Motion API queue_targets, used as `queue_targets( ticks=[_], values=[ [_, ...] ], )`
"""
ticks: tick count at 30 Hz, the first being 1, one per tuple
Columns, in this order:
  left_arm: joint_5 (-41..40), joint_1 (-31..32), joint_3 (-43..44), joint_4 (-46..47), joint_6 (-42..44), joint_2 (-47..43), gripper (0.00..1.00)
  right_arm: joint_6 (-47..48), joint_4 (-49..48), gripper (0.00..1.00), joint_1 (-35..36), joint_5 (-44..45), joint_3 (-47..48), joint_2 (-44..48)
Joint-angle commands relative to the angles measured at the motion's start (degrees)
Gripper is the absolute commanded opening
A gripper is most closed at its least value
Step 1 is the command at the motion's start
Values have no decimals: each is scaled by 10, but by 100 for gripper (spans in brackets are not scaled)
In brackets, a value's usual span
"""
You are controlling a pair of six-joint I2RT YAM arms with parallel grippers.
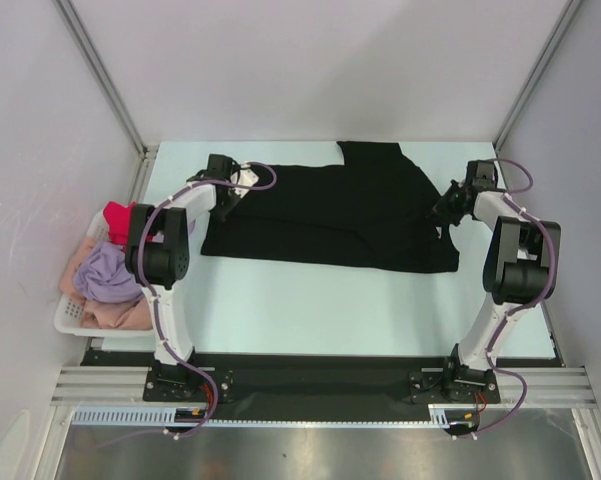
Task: Fold and stack the t-shirts
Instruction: Fold the tshirt
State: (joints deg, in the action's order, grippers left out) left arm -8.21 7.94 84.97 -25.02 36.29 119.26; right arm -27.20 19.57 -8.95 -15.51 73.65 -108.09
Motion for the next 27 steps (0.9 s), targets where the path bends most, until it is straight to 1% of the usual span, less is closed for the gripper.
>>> queue_targets(
  ticks=[1,2,3,4,5,6,7,8,9,10,12,13,14,15,16,17,18,20,22,23,24,27],
  values=[
    [-22,-8,33,1,-21,9,15,-24,-30,0,2,6,41,-15],
    [-23,-8,40,0,-23,13,16,-25,-30,0,3,19,47,-17],
    [-24,-8,44,-2,-27,17,19,-24,-30,0,5,22,61,-21],
    [-25,-8,48,-5,-30,18,24,-23,-29,10,9,25,71,-26],
    [-25,-8,54,-8,-35,21,31,-22,-15,20,9,27,81,-36],
    [-23,-8,56,-10,-37,21,44,-16,-4,32,10,29,100,-41],
    [-21,-8,56,-11,-39,19,50,-14,14,47,10,35,105,-42],
    [-18,-8,56,-12,-41,16,55,-11,21,52,8,53,106,-36],
    [-14,-8,56,-14,-46,5,61,-8,24,54,5,62,104,-30],
    [0,-8,56,-17,-47,-3,64,-7,30,56,2,69,94,-20],
    [20,-8,53,-21,-54,-19,69,-11,34,57,-14,83,77,20],
    [32,-8,50,-22,-53,-41,70,-17,36,57,-20,85,48,36],
    [60,-7,42,-21,-54,-67,73,-18,38,57,-31,91,32,73],
    [72,-7,37,-22,-53,-68,73,-18,40,57,-34,95,11,93],
    [90,-6,32,-24,-49,-92,74,-17,40,57,-36,107,-9,111],
    [113,-4,16,-25,-43,-108,75,-15,40,57,-39,113,-54,133],
    [118,-2,5,-22,-40,-123,76,-13,40,57,-44,115,-74,167],
    [139,1,-28,-24,-30,-168,77,-12,43,57,-49,121,-112,197],
    [160,1,-56,-32,5,-197,75,-14,41,57,-52,120,-165,230],
    [170,3,-93,-40,22,-223,74,-17,39,57,-52,120,-181,239],
    [172,5,-114,-43,60,-235,71,-19,36,57,-52,119,-211,247],
    [132,18,-201,-52,129,-256,71,-24,17,57,-55,121,-257,259]
  ],
)
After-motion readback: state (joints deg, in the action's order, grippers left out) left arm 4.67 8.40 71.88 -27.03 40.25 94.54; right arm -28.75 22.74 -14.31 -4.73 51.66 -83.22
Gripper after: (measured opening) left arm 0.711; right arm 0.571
